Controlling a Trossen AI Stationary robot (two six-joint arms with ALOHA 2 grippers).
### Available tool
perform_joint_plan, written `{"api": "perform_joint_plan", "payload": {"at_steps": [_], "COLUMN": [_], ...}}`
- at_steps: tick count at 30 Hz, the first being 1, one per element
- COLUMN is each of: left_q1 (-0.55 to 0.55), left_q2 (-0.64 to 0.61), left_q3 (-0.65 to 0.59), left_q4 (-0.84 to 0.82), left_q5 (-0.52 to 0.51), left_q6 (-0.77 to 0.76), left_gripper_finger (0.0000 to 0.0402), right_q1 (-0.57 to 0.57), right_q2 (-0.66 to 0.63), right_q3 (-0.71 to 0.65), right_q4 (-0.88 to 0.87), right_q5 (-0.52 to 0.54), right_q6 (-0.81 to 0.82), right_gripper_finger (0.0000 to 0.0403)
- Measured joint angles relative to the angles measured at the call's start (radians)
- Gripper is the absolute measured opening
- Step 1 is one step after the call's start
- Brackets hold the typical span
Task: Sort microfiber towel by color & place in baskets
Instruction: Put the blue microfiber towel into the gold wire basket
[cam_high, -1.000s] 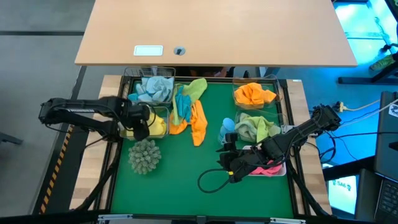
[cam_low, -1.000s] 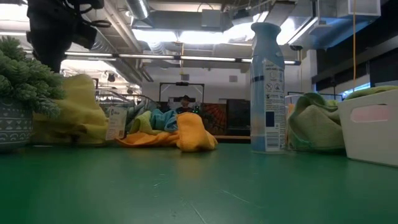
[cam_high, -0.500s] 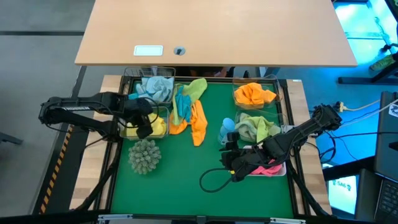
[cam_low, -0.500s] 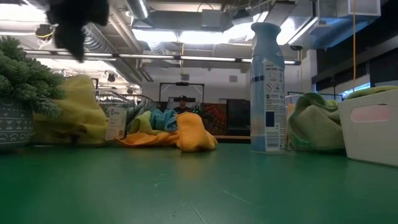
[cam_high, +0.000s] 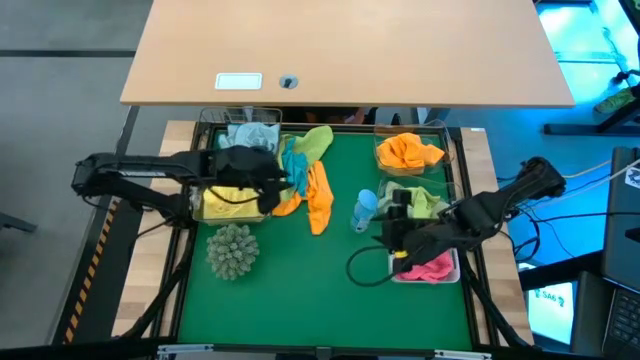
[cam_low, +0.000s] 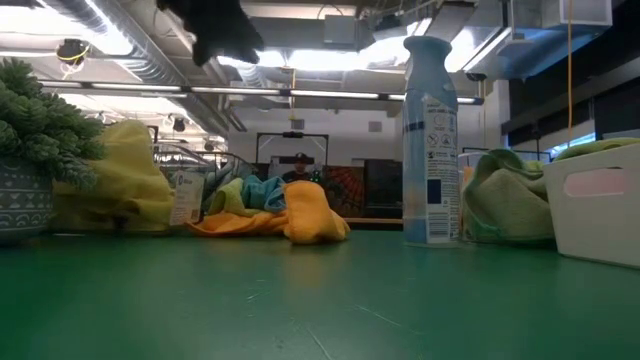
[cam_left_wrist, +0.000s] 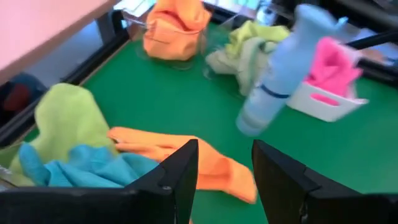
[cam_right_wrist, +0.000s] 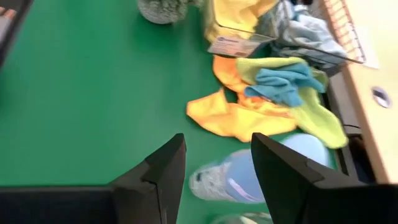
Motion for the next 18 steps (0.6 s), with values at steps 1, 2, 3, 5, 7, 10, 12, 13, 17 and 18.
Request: {"api": "perform_joint_plan", "payload": {"at_steps": [1,2,3,5,7,10,12,13,17,18], "left_q1": [0.006,0.015,0.025,0.044,0.067,0.105,0.13,0.142,0.193,0.205], "left_q2": [0.021,0.044,0.066,0.11,0.152,0.21,0.243,0.258,0.317,0.331], "left_q3": [0.0,0.0,0.0,0.0,0.0,0.0,0.0,0.0,0.0,0.0], "left_q4": [0.013,0.025,0.041,0.05,0.069,0.083,0.086,0.086,0.087,0.088], "left_q5": [-0.009,-0.016,-0.02,-0.021,-0.021,-0.033,-0.055,-0.066,-0.09,-0.091], "left_q6": [0.007,0.011,0.015,0.031,0.045,0.058,0.058,0.059,0.059,0.059], "left_gripper_finger": [0.0144,0.0144,0.0144,0.0144,0.0144,0.0144,0.0144,0.0144,0.0144,0.0144], "right_q1": [0.0,0.0,0.0,0.0,0.0,0.0,0.0,0.0,-0.011,-0.019], "right_q2": [-0.007,-0.014,-0.021,-0.031,-0.039,-0.05,-0.059,-0.065,-0.095,-0.105], "right_q3": [0.0,0.0,0.0,0.0,0.0,0.0,0.0,0.0,0.0,0.0], "right_q4": [-0.01,-0.023,-0.036,-0.053,-0.076,-0.105,-0.136,-0.151,-0.21,-0.218], "right_q5": [0.01,0.018,0.028,0.056,0.08,0.107,0.129,0.142,0.182,0.186], "right_q6": [0.0,0.0,0.0,0.001,0.005,0.016,0.028,0.033,0.072,0.078], "right_gripper_finger": [0.0182,0.0182,0.0182,0.0182,0.0182,0.0182,0.0182,0.0182,0.0182,0.0182]}}
